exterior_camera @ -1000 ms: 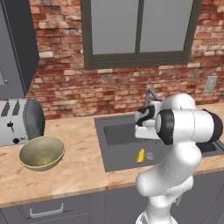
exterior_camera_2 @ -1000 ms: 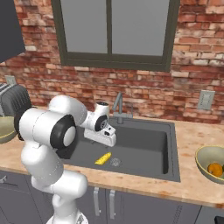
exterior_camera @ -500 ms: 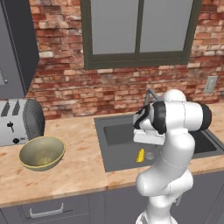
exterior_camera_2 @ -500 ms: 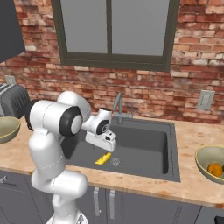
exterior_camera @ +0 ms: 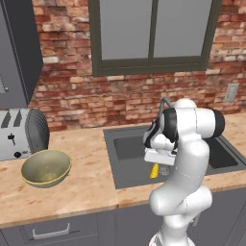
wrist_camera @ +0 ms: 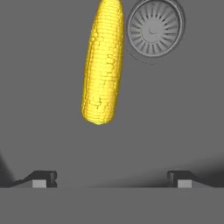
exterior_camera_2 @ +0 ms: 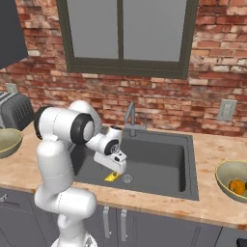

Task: Pick the oranges from the cabinet and place them in one bowl. Pick the corn from the sink and place it in the other bowl.

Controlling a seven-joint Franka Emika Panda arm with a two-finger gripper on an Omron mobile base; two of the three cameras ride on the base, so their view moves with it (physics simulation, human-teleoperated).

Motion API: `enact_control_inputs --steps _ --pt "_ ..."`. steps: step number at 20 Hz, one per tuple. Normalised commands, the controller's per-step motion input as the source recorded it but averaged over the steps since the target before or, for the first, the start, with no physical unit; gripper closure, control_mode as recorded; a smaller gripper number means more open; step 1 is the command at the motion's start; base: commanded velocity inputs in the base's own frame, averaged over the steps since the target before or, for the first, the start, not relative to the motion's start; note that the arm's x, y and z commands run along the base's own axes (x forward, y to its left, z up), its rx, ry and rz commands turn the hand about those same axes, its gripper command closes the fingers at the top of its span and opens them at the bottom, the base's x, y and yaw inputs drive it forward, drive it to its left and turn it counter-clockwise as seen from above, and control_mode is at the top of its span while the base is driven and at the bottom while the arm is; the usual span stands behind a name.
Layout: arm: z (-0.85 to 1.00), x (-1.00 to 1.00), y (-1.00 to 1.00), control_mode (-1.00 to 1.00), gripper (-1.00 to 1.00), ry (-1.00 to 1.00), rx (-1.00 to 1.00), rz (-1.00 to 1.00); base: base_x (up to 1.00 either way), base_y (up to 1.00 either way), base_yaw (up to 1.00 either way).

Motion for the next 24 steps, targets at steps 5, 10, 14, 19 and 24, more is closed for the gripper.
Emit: enact_control_inputs --steps 5,10,14,19,24 --pt "-0.33 0.00 0.01 -1.00 -1.00 0.00 0.00 -0.05 0.00 0.00 0.00" --pt "-0.30 0.03 0.04 -1.00 -1.00 -0.10 -0.07 -0.04 0.00 0.00 0.00" --pt "-0.28 0.04 0.10 -1.00 -1.00 -0.17 -0.11 -0.02 0.00 0.00 0.00" --pt "-0.12 0.13 0.06 -1.00 -1.00 -0.15 -0.11 0.00 0.00 0.00 0.00" --pt "0.00 0.28 0.00 -1.00 -1.00 -0.04 -0.08 0.00 0.00 0.00 0.00"
